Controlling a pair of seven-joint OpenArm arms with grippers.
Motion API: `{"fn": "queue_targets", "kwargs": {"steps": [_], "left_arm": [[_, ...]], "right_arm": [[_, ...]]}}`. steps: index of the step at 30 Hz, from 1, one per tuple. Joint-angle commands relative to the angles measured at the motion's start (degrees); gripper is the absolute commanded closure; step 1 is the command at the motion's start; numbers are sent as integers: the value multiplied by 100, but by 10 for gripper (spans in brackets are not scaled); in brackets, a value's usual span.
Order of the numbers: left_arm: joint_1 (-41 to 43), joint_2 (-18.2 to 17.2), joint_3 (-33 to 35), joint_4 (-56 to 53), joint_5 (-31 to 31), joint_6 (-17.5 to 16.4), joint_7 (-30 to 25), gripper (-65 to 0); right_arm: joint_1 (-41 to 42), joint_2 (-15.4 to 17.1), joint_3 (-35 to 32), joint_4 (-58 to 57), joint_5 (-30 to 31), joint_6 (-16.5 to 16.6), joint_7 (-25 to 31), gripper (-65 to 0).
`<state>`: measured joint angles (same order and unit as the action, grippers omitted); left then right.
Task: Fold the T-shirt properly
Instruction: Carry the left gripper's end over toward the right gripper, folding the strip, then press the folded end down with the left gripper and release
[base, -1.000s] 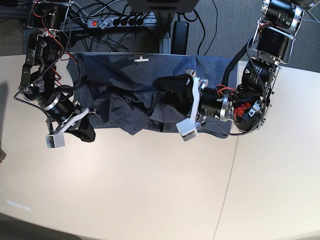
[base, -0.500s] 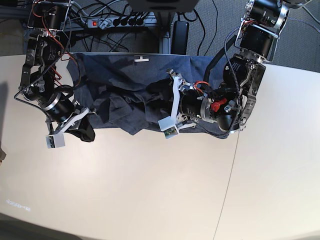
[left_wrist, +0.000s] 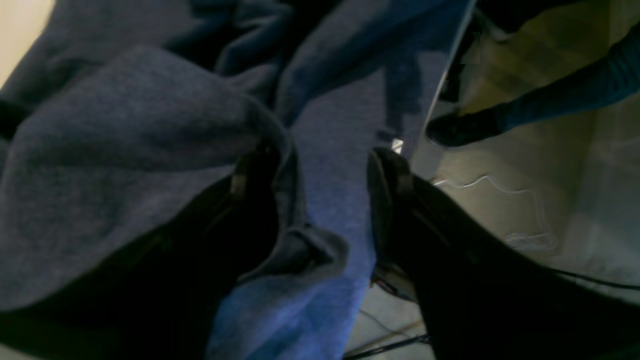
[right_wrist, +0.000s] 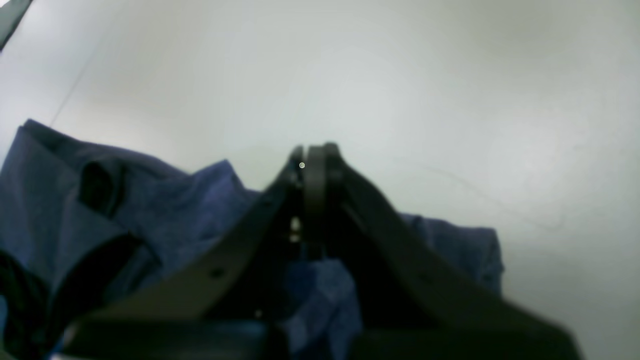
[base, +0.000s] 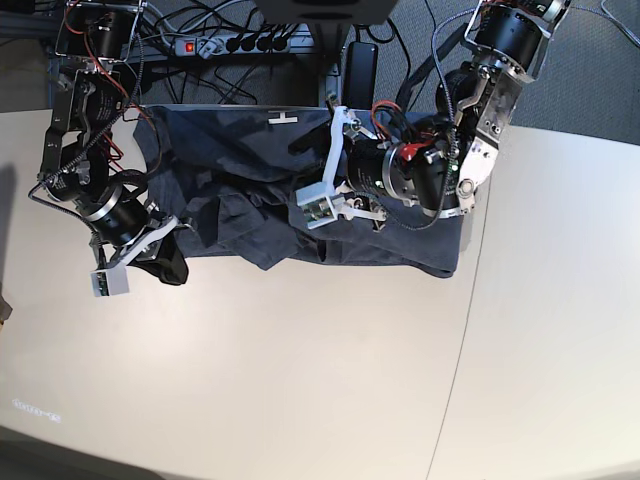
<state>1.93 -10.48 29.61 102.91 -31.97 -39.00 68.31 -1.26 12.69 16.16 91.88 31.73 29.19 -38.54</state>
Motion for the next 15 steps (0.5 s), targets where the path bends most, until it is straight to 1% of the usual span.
{"fn": "queue_targets", "kwargs": {"steps": [1, 4, 6, 8, 11, 13, 15], "left_arm": [[0, 22, 116, 129, -20, 162, -179, -320], [131, 114, 468, 186, 343, 424, -411, -320], [140, 251, 697, 192, 516, 564, -557, -320], [138, 444, 879, 192, 944, 649, -835, -320], [105, 750, 986, 192, 1655, 693, -1213, -320], [52, 927, 968, 192, 1849, 693, -1287, -320], [-72, 1005, 970, 192, 1921, 719, -1285, -320]], "right_arm": [[90, 63, 20, 90, 83, 426, 142, 0], [90, 63, 20, 90, 81, 426, 142, 0], [92, 63, 20, 90, 81, 426, 144, 0], [90, 63, 20, 90, 81, 426, 144, 0], [87, 66, 20, 90, 81, 426, 140, 0], [87, 66, 20, 90, 79, 426, 136, 0], [90, 66, 20, 90, 81, 426, 127, 0]]}}
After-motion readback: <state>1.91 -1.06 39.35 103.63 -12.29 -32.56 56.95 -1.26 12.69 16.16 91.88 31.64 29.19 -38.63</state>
